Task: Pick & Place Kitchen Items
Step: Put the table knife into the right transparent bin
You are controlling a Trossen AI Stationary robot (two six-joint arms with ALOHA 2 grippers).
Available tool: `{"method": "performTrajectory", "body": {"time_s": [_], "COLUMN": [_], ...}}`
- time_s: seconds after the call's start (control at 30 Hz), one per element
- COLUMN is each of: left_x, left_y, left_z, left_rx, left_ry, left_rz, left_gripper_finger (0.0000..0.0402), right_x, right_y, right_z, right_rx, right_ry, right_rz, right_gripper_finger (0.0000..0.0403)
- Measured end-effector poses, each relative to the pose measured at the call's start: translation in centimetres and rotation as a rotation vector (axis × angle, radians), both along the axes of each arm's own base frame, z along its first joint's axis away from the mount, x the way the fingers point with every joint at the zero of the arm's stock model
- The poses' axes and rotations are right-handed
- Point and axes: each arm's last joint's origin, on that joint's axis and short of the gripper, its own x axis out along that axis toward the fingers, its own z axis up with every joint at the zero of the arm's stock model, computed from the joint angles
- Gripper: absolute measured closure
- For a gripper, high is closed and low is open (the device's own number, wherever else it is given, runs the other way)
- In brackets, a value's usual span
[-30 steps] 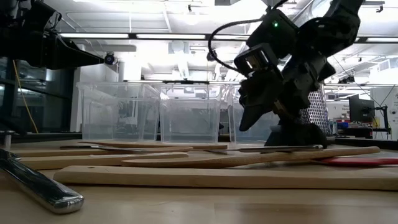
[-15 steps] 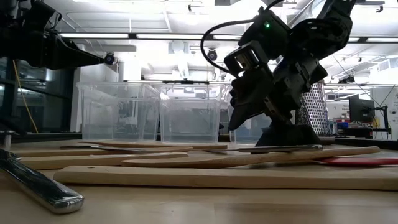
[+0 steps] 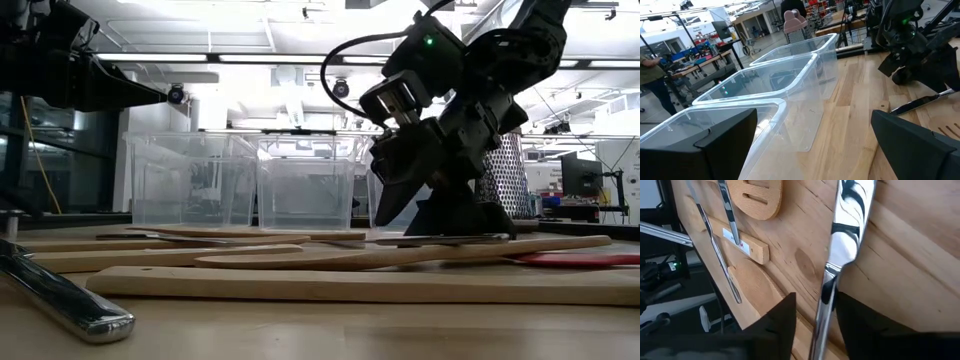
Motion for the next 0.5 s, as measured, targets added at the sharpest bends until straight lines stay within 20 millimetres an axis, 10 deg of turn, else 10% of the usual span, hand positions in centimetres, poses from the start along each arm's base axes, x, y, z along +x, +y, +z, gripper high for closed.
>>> {"method": "performTrajectory", "body": {"time_s": [0.5], "left_x": [0.0], "left_y": [0.0], "left_z": [0.0], "left_rx": [0.0], "left_ry": [0.0], "left_rz": [0.0], "left_gripper_finger": [0.0014], "right_x": [-0.06], "right_y": [-0.06], "right_z": [-0.09], "right_rx": [-0.007], "right_ry": [0.007], "right_rz": [-0.011], "right_gripper_finger": [0.0382]}}
